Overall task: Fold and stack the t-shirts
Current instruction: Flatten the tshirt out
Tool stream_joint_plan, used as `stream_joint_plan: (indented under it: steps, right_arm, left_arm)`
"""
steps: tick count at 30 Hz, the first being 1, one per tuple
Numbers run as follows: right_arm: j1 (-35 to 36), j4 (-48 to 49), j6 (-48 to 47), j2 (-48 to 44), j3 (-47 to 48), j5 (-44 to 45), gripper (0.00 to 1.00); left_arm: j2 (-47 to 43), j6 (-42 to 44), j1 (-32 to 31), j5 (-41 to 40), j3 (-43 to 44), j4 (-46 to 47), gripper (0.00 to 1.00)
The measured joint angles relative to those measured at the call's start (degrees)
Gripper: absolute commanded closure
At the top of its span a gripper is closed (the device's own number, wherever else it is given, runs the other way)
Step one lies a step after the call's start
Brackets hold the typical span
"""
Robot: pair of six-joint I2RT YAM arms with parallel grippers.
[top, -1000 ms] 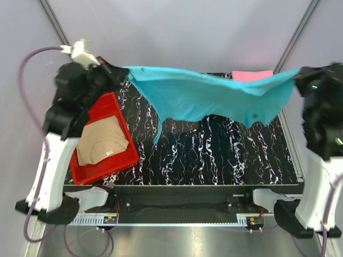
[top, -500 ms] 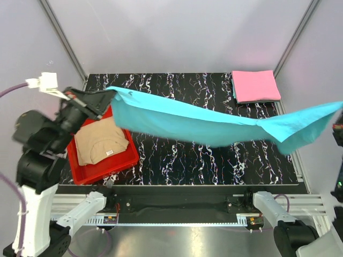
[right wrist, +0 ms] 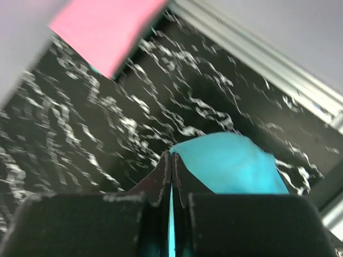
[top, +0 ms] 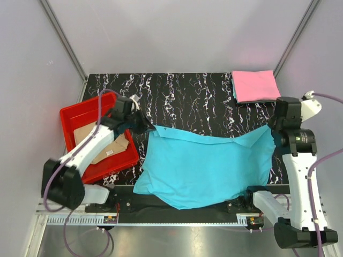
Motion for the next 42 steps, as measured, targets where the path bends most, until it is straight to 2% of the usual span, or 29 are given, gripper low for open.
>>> stream_joint_plan:
  steps: [3,6,7,9,10,13,20,26,28,35,42]
  right_arm:
    - [0.0,1.84,0.87,-1.99,-9.53,-0.31,1.0]
    - [0.0,3.91,1.25,-1.92,-14.12,-0.39,1.0]
    - [0.0,4.55,1.33,-1.16,-14.45,-0.42,1.0]
    - [0.0,6.27,1.38,1.01,-14.36,-0.39,1.0]
    - [0.0,6.93,1.38,2.05,-14.25,-0.39,1.0]
    - [0.0,9.11,1.33,5.33,-14.25,-0.59,1.0]
    - [0.0,13.03,1.33,5.42,-14.56,-3.3,1.0]
    - [0.0,15.23,1.31,5.35,-15.67,-5.25,1.0]
    - [0.0,15.43,1.31,5.33,-16.15,-5.62,1.0]
    - [0.0,16.39,1.03,5.11,-17.22,-6.6,1.0]
    - [0.0,17.64,1.05,4.59,-18.56,-7.98,1.0]
  left_arm:
    - [7.91,1.01,0.0,0.59,0.0,0.31,0.98]
    - [16.44,3.08,0.0,0.72,3.87,-0.17,0.89]
    - [19.58,3.8,0.0,0.63,5.99,-0.35,0.76]
    - [25.53,5.44,0.07,0.5,10.82,-0.79,0.62]
    - [27.85,5.92,0.11,0.22,12.92,-0.76,0.51]
    - [30.34,7.26,0.17,-1.29,15.1,-0.46,0.39]
    - [27.56,7.1,0.22,-5.09,13.14,0.79,0.42]
    - [23.63,0.13,-0.79,-8.09,1.25,6.8,0.56]
    - [24.06,-2.47,-1.68,-8.87,-0.07,7.23,0.58]
    - [27.5,-8.37,-3.3,-11.87,3.06,9.99,0.6]
    - [30.86,-10.25,-3.89,-15.85,7.28,9.01,0.62]
